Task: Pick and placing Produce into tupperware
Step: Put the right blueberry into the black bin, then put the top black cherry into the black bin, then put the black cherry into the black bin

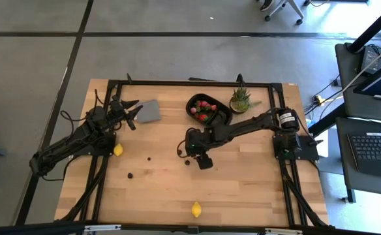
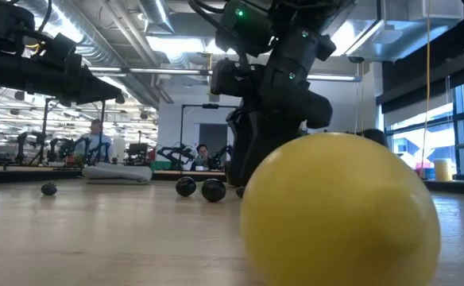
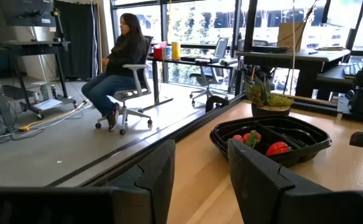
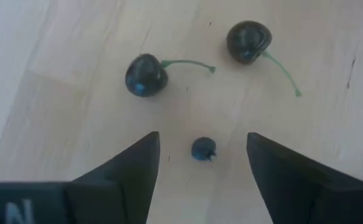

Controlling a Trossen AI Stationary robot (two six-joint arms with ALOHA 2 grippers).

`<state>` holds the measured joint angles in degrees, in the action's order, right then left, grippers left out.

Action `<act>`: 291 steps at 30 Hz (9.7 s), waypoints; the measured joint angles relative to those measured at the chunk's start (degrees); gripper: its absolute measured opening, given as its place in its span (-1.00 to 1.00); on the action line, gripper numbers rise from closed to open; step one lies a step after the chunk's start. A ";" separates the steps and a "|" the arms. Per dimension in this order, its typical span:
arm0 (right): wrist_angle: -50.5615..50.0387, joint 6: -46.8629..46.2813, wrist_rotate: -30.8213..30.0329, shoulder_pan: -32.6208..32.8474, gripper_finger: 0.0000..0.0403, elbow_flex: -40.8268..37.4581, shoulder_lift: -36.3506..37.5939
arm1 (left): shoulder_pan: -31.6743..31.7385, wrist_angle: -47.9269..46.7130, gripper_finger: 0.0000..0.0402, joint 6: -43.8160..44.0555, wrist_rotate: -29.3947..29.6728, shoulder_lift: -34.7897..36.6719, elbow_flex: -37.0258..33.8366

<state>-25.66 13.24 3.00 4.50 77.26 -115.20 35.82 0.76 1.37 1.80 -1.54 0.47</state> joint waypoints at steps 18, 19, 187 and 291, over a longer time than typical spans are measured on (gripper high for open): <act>9.01 -2.50 0.11 0.40 -0.15 -6.96 0.00 | 0.02 0.00 -0.30 0.02 0.00 0.00 0.00; 9.46 -2.47 0.15 0.40 -0.17 -7.15 0.00 | 0.01 0.01 -0.30 0.01 0.00 0.00 -0.01; 39.35 5.04 6.26 -4.52 0.01 -7.66 -8.75 | 0.01 0.02 -0.30 0.00 0.00 -0.01 0.00; 28.51 -9.94 3.13 4.60 0.34 -7.59 3.42 | -30.27 1.24 -0.30 1.22 -9.27 -3.75 0.00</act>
<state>2.85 3.30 6.13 9.10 69.67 -111.78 5.54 2.00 2.59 -7.47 -5.30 0.47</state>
